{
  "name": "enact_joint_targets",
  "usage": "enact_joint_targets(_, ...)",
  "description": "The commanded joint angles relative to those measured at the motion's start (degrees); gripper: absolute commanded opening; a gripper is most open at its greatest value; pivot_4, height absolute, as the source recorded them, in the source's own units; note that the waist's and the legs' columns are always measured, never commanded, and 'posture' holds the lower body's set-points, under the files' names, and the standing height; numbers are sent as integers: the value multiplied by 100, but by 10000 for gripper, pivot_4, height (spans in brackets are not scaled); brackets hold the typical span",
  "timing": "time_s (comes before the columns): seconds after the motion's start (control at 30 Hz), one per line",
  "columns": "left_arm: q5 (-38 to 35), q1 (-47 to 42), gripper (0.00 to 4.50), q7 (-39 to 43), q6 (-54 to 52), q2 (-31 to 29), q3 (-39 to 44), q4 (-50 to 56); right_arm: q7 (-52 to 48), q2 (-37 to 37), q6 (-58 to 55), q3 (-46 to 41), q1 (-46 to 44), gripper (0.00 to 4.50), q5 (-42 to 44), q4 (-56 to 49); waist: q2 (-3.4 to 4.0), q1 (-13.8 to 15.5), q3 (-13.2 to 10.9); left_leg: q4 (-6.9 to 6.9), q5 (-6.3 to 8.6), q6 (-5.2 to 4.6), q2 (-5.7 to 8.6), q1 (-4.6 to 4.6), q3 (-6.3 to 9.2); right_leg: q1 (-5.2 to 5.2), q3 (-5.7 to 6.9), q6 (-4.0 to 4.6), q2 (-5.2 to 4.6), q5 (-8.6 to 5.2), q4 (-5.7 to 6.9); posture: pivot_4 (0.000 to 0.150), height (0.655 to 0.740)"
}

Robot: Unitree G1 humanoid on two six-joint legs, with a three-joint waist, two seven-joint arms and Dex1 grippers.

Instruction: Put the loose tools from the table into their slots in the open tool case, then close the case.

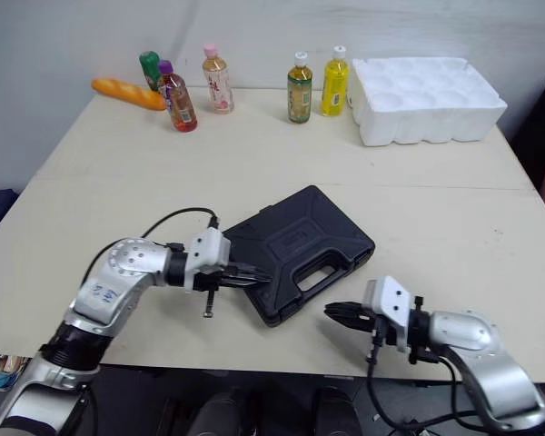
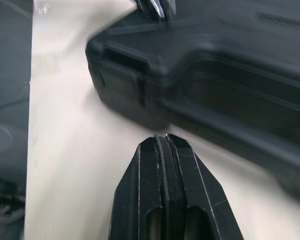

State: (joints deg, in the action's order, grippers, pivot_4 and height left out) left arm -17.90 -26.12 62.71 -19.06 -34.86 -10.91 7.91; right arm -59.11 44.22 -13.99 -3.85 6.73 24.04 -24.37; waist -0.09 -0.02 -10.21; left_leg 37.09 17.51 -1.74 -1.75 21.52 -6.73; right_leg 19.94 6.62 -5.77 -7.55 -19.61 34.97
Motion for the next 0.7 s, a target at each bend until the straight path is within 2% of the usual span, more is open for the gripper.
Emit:
enact_joint_targets(0.03, -372, 36, 613, -41, -152, -97, 546, 104, -141, 246, 11, -545, 88, 0, 235, -157, -13, 13, -13, 0, -5, 6, 1, 6, 0, 3, 1, 0, 0, 0, 0, 1500, 7400)
enact_joint_targets(0.13, -528, 211, 613, 78, -117, -391, 1038, 4, -210, 493, 130, -1099, 108, 0, 188, 198, -23, 14, -22, 3, -6, 7, 5, 19, -3, 13, 3, -1, 0, 0, -4, 1500, 7400)
enact_joint_targets(0.2, -518, 589, 6454, 300, -297, -951, 1343, -63, -167, 652, 86, -1673, -36, 0, 270, 636, -24, -14, -23, 5, -5, 7, 6, 37, -4, 29, 3, -2, 0, 1, -5, 1500, 7400)
enact_joint_targets(0.23, -485, 818, 8254, 404, -329, -1246, 1488, -73, -186, 754, 207, -1935, -150, 3162, 249, 936, -22, -28, -27, 9, -7, 6, 7, 59, -11, 56, 2, -3, 1, 2, 3, 1500, 7400)
enact_joint_targets(0.3, -520, 1152, 16857, 405, -387, -1587, 1793, -133, -278, 959, 442, -2228, -318, 9655, 132, 1431, -17, -29, -40, 8, -17, 4, 6, 66, -22, 66, -1, -3, 7, 2, 17, 1500, 7400)
enact_joint_targets(0.5, -405, 1681, 44975, 57, -126, -1872, 2541, -490, -527, 1477, 990, -2437, -704, 41349, -219, 2436, -28, 77, -71, 8, -17, 1, 7, 71, -14, 70, 3, -4, -3, 2, 5, 1500, 7400)
enact_joint_targets(0.53, -257, 1872, 45000, -67, 225, -1944, 2888, -751, -584, 1750, 1191, -2511, -960, 44514, -338, 2946, -19, 72, -86, 9, -17, 1, 8, 71, -14, 70, 2, -4, -5, 2, 6, 1500, 7400)
enact_joint_targets(0.57, -148, 2016, 45000, -159, 492, -1990, 3122, -939, -624, 1936, 1357, -2555, -1148, 44514, -420, 3329, -5, 47, -108, 10, -15, 0, 11, 72, -18, 72, -3, -7, -8, 4, 8, 1500, 7400)
enact_joint_targets(0.7, -127, 2540, 45000, -380, 333, -2138, 3688, -1264, -898, 2446, 2032, -2393, -1696, 44514, -655, 4360, 2, -46, -124, 0, -22, 2, 10, 76, -37, 95, -11, -8, -5, 4, 17, 1500, 7400)
